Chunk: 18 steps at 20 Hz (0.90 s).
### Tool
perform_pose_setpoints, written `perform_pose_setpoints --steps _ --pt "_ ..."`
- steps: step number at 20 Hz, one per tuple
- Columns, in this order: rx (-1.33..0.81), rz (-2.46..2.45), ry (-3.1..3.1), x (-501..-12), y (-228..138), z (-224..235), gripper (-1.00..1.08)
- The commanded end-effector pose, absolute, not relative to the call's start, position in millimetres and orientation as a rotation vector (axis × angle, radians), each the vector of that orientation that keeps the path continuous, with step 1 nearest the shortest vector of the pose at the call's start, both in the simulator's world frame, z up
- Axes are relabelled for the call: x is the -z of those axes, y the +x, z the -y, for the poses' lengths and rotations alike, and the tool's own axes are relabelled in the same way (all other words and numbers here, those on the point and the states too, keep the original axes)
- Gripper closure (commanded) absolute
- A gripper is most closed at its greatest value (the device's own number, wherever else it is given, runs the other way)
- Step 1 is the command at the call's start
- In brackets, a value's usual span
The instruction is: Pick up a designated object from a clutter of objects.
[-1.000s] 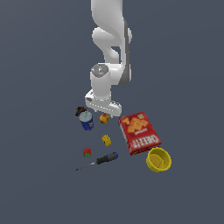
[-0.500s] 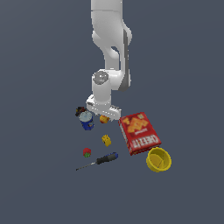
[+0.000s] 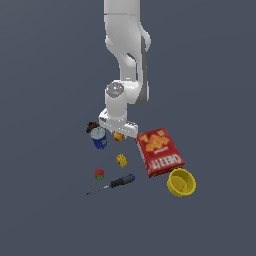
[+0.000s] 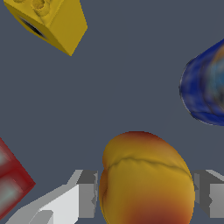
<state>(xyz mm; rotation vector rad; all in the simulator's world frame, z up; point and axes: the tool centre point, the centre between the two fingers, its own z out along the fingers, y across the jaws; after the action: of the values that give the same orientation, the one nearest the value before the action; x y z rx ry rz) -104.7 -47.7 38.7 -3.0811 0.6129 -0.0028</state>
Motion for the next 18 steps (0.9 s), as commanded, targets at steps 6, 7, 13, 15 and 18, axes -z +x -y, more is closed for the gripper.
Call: perform_pose_setpoints --steps 6,7,13,15,18 --pt "0.003 -0.613 -3.081 -39 -105 47 1.08" --pt "0.003 -0.613 -3.081 -40 -105 47 1.08" --pt "0.003 -0.613 -3.081 -54 -106 43 1.08" --pt "0.003 -0.613 -3.081 -62 -107 40 1.08" --pt "0.003 -0.613 -3.081 -76 -108 36 1.08"
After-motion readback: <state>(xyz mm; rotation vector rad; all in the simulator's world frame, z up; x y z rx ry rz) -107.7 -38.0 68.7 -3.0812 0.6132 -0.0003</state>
